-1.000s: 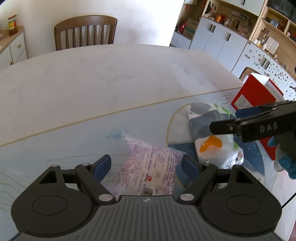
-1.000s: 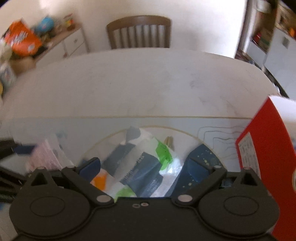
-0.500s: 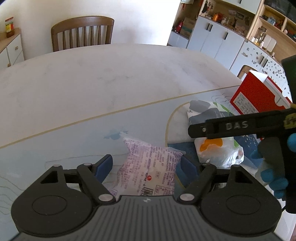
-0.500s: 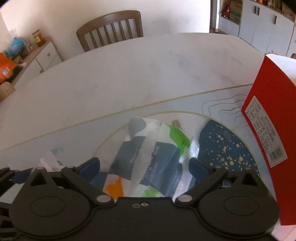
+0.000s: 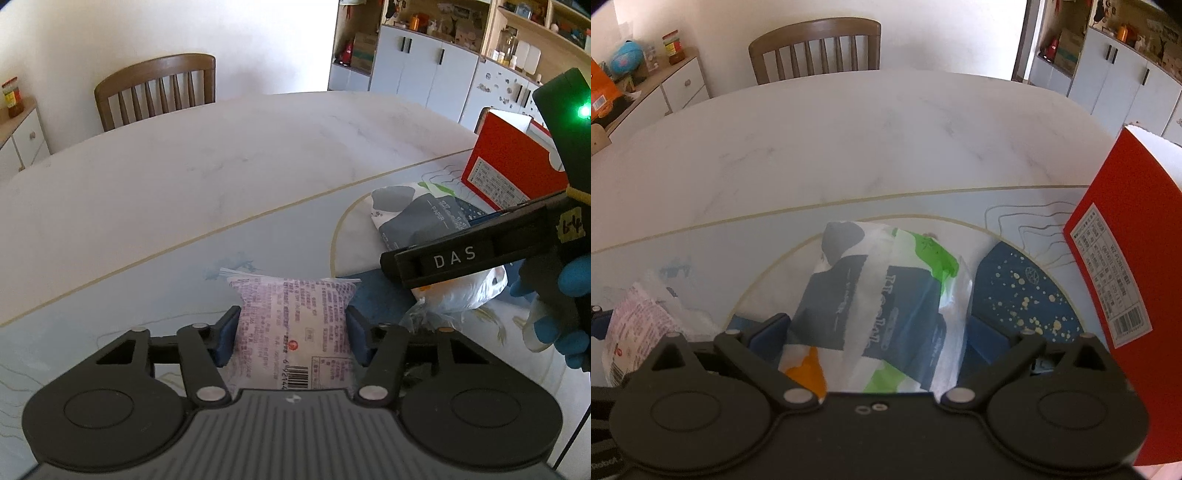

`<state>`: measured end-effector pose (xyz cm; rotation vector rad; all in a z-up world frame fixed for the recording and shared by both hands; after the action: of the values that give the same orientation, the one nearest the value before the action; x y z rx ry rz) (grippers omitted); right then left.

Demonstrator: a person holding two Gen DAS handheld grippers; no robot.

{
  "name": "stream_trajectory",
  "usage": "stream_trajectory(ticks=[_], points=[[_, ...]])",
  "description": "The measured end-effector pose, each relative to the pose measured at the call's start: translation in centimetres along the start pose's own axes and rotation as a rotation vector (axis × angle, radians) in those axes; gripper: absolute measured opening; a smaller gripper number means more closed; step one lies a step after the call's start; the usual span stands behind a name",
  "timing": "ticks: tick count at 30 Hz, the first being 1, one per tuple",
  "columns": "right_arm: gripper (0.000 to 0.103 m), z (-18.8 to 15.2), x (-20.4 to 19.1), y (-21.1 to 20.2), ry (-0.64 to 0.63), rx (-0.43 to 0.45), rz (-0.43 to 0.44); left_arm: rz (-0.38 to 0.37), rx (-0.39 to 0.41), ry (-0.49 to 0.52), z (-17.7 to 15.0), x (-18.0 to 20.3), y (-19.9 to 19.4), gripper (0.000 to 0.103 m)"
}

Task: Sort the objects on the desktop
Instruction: 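Close the left gripper on the pink bag while the right closes on the snack bag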

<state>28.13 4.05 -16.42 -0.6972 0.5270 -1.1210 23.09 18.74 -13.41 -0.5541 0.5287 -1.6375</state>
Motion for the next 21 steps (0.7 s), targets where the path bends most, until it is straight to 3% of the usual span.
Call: stream_trajectory(ticks=[6,14,21], points=[[0.091,0.0,0.0,-0.6,-0.008,0.004,0.000,0.009,0.005,0.000,-0.1,0.0,0.0,0.054],[0.064,0.8,0.6,-1.7,0.023,0.015,0.029,0.017,0.010,-0.029,0.0,0.0,-0.4,0.051],[0.057,1.2,1.0,-2.8,0.038,0.023,0.056,0.028,0.023,-0.035,0.6,0.3,-1.7,0.051]])
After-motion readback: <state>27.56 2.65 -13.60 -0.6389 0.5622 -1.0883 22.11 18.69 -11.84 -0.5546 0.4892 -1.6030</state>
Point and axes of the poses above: each gripper's, at about its wrist camera, not at the fingertips, and y roughly the way its jaws point, x to its right, z to its top, the point moved 4 cm from there along y, roughly the way its jaws point, and after that the axes turned 10 degrees about x, right-handed, at the moved point
